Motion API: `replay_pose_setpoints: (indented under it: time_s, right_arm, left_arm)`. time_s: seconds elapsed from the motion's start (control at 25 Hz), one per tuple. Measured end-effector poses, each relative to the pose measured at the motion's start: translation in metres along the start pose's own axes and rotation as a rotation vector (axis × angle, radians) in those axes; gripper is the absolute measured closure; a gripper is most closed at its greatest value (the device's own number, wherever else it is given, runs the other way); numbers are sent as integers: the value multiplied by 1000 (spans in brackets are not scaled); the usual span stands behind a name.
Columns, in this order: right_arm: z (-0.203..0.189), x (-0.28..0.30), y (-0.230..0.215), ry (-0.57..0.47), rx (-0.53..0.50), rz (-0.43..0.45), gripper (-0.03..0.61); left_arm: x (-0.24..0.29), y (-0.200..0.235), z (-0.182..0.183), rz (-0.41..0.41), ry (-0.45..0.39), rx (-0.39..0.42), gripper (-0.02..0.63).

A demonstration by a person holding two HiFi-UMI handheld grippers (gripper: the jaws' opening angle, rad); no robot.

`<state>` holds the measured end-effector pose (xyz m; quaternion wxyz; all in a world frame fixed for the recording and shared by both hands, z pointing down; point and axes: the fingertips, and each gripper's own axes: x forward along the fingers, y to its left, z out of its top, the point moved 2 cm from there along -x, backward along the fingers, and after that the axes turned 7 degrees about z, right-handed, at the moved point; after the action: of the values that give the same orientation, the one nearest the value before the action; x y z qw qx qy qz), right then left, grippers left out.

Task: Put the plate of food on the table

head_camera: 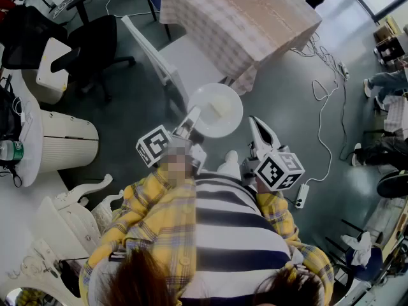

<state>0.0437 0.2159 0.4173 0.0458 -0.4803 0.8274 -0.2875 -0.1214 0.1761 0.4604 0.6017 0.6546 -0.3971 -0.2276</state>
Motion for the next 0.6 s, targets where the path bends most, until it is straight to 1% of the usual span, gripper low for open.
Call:
replay_pose_setpoints:
  time_s: [0.28, 0.6]
  right_arm:
    - [0, -4, -2, -10, -6, -1, 581]
    - [1, -2, -1, -21, 22, 32, 580]
  left_arm:
    - [3, -1, -3, -4, 11, 6, 607]
    - [9, -1, -4, -1, 17, 8, 607]
